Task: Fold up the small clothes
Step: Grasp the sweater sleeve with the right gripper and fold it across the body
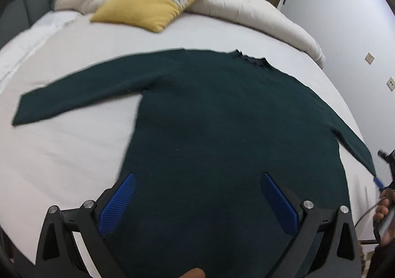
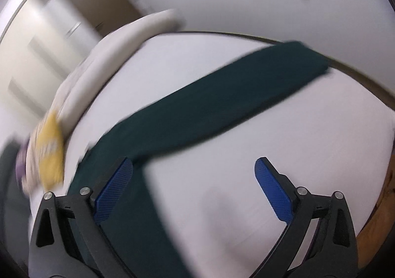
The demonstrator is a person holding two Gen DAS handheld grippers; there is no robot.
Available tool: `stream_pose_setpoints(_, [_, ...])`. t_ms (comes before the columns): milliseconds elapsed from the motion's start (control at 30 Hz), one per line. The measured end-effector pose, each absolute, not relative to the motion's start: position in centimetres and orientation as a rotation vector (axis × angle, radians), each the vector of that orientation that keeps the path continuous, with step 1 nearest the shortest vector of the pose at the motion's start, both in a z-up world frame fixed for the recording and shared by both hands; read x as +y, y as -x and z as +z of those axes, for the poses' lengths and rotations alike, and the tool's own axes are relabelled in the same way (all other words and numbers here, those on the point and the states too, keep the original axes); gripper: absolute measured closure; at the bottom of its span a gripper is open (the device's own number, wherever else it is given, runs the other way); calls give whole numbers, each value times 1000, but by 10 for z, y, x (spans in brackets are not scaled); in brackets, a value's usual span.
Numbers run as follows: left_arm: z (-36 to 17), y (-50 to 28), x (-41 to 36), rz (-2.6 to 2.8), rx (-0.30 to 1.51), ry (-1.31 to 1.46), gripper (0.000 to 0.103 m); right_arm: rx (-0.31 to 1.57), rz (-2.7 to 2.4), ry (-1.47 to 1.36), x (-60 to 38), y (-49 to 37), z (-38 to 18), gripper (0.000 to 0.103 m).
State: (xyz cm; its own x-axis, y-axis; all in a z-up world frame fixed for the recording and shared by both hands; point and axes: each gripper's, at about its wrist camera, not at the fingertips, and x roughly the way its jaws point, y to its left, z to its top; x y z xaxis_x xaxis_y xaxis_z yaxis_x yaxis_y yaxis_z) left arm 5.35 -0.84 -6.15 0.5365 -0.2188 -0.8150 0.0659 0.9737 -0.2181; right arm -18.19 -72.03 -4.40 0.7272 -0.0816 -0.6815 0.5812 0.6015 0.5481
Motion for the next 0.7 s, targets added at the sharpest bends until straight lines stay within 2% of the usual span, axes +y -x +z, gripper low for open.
stream_pose_setpoints(67, [-65,-64,-17,-206,982,190,0,664,-464,-947,-769,184,-65,15])
stream_pose_setpoints(133, [-66,-74,-23,-247,964,212,0,663,-487,-1046,-806,186,-86,27])
stream_pose_setpoints(233, [-67,-86,-37,-288,938,196,0,593,-465,-1134,-843,185,-98,30])
stream_pose_setpoints(300, [-72,-97,-47,-298,995,179,0,566,-469,-1154,-857,180,-98,30])
stream_pose_setpoints(367, [-79,-107,-52,-311,1049,205,0,538,-463,-1191,-874,173,-104,36])
stream_pose_setpoints(433, [-85,-115,-53,-321,1067,236,0,533,-474,-1189,-886,166,-110,71])
stream_pose_setpoints(500, [-87,-118,-53,-339,1061,262,0,557,-486,-1187,-902,159,-112,90])
stream_pose_setpoints(533, [-88,-119,-52,-348,1058,274,0,566,-500,-1170,-903,156,-110,94])
stream_pose_setpoints(700, [-89,-136,-41,-376,1041,350,0,567,-472,-944,-860,122,-59,96])
